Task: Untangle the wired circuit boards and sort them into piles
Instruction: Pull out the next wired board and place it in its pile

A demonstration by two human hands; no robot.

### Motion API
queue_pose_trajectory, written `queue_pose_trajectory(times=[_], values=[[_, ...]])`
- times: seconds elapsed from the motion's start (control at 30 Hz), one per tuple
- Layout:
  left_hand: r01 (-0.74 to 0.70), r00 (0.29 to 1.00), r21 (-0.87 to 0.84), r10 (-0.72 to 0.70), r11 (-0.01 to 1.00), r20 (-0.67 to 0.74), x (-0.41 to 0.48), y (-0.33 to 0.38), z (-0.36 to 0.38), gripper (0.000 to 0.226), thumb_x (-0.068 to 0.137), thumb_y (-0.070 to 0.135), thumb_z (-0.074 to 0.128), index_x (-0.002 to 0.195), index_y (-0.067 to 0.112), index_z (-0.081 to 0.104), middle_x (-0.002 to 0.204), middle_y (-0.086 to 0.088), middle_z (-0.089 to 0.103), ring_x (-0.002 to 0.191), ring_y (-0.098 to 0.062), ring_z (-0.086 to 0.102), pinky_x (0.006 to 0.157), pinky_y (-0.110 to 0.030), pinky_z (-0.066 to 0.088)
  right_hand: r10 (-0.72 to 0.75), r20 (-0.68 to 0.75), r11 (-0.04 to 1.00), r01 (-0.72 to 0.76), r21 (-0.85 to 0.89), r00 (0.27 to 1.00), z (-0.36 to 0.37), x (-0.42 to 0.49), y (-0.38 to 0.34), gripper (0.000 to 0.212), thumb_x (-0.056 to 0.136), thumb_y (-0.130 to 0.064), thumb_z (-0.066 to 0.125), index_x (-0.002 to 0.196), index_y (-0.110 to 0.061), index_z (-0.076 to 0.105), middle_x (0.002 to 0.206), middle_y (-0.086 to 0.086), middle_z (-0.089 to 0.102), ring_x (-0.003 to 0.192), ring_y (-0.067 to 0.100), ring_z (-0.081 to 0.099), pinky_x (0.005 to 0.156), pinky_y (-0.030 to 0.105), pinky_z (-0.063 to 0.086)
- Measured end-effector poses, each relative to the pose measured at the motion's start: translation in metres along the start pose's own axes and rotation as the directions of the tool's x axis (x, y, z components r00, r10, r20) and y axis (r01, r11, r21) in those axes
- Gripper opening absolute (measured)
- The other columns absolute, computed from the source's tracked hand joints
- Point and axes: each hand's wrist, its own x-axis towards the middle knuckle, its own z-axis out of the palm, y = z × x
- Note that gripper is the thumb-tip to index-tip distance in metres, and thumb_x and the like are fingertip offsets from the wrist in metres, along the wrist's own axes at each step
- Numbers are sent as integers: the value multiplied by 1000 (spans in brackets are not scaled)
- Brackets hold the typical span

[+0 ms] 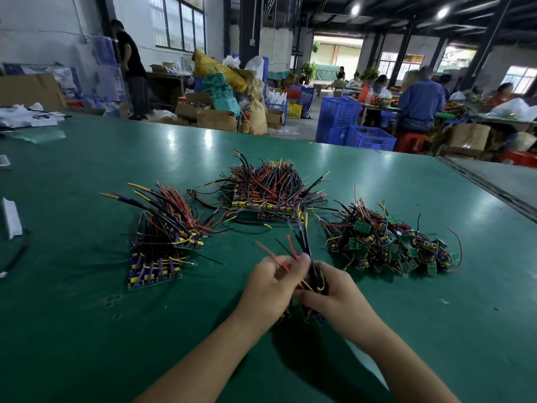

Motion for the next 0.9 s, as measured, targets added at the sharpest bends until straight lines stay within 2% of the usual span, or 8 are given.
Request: queue_pose_trajectory(times=[0.1,0.17,0.27,0.33,0.43,0.57,0.7,0.9], values=[[30,999,-61,-28,998,24,0,0,3,15,77,27,77,83,17,68,69,13,69,67,2,65,61,-11,49,-85,159,995,76,61,984,0,-3,-8,20,77,-5,70,96,-12,68,77,0,69,71,8,60,67,32,51],[21,998,-118,-14,993,66,0,-2,1,11,73,19,80,77,18,70,73,12,70,71,-3,67,61,-14,50,-72,279,988,31,151,958,0,-4,-11,22,79,1,67,98,-9,67,75,1,71,71,13,65,68,29,53],[38,996,-275,-15,961,85,-1,2,-3,22,67,26,85,72,14,68,74,5,68,71,-10,65,63,-20,51,-39,382,960,-72,272,923,4,-5,-12,18,82,-8,68,97,-15,66,74,6,71,70,23,68,70,33,52],[12,999,-322,-21,947,-24,2,3,-3,34,71,31,81,70,5,60,61,7,60,58,-7,58,57,-17,46,-15,452,885,-199,421,892,8,-6,-12,16,81,-17,71,97,-13,68,79,10,70,72,26,68,71,33,51],[-62,978,-263,6,963,-210,9,0,-3,36,87,21,66,56,9,53,50,5,47,46,-8,46,50,-16,40,15,552,708,-399,583,834,11,-5,-10,33,82,-24,75,110,-9,67,97,16,68,83,28,68,77,35,54],[-166,932,-202,87,965,-353,14,-3,-8,39,89,13,63,52,10,53,49,3,48,50,-9,47,53,-17,41,75,516,579,-458,675,854,14,-3,-8,50,78,-23,80,117,-5,56,100,21,67,81,34,69,73,38,58],[-146,920,-337,2,930,-392,19,-7,-12,45,89,21,65,46,19,53,53,3,49,51,-11,49,53,-25,45,62,442,499,-411,763,895,12,-1,-10,29,86,-17,69,111,-10,56,104,20,65,84,36,68,74,38,59],[-208,888,-239,81,949,-453,22,-12,-10,41,88,20,67,49,20,55,53,8,55,54,-7,54,68,-32,43,120,198,634,-228,739,973,19,1,-9,16,79,-8,74,91,-17,69,93,14,66,73,24,65,69,29,56]])
